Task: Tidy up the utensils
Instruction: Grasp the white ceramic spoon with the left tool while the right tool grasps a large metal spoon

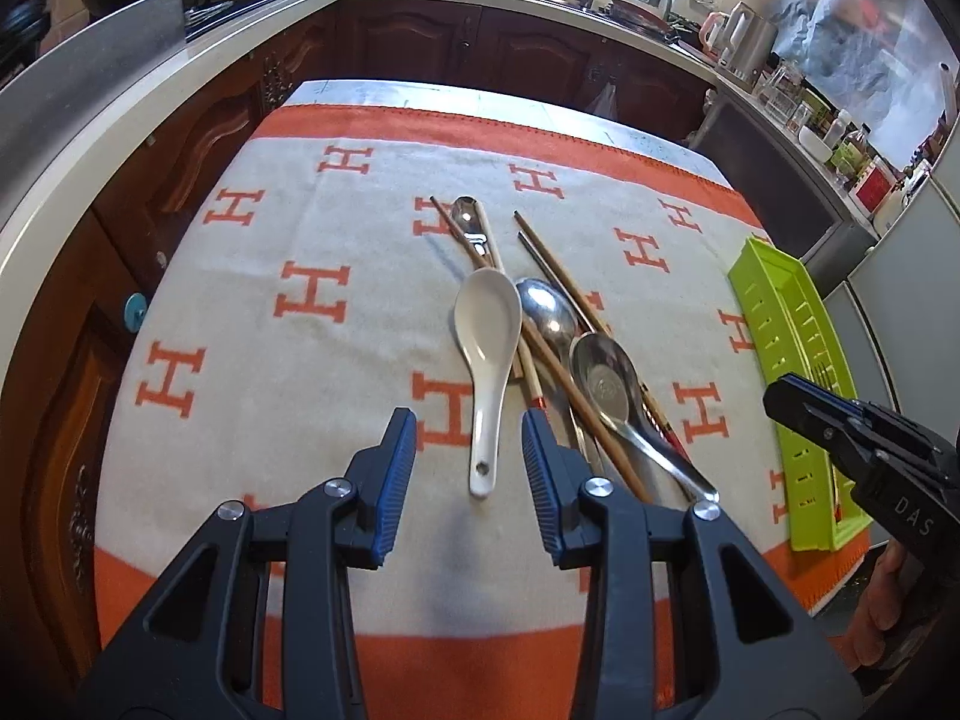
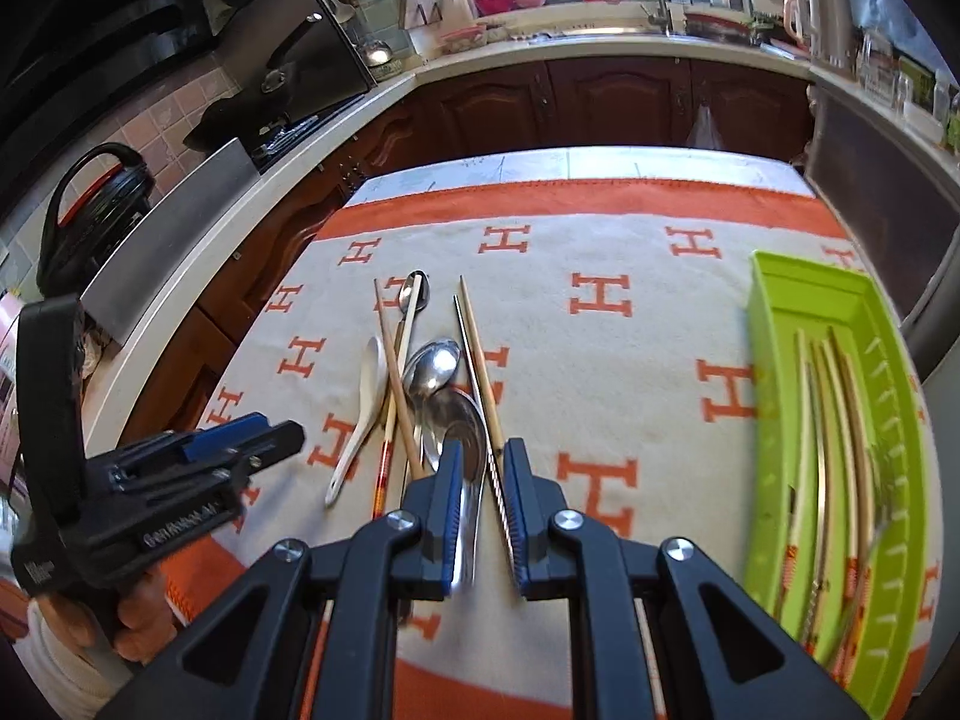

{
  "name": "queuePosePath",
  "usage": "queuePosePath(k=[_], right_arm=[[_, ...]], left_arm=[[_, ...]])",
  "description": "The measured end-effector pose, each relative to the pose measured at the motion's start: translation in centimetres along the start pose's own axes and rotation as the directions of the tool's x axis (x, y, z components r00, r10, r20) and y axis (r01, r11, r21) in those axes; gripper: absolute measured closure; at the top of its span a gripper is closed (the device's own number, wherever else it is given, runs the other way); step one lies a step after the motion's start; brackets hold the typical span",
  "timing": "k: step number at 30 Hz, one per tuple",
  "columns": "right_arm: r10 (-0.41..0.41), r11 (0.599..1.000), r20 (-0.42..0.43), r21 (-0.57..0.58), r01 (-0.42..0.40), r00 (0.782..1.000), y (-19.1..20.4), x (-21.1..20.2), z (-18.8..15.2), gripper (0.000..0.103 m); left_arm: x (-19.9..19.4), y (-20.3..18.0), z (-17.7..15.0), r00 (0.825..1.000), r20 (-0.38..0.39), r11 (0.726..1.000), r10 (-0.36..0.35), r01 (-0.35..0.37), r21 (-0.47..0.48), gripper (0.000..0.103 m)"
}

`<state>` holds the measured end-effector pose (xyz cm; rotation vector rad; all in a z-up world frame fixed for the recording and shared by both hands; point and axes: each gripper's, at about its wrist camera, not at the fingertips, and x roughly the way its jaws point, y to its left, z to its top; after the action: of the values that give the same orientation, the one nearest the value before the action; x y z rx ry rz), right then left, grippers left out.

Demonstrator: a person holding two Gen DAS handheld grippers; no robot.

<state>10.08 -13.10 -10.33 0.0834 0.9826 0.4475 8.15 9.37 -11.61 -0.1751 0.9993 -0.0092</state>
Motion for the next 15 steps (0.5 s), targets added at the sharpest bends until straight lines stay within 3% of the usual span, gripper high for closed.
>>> queuePosePath(k=[15], right_arm=[[0.088,0.995,-0.091,0.053,-0.083,0.992,-1.6,5.1,0.6,0.090]], left_arm=[[9.0,-1.5,3.1,0.995,-0.089,0.999,0.043,-0.043,-0.002,0.070]])
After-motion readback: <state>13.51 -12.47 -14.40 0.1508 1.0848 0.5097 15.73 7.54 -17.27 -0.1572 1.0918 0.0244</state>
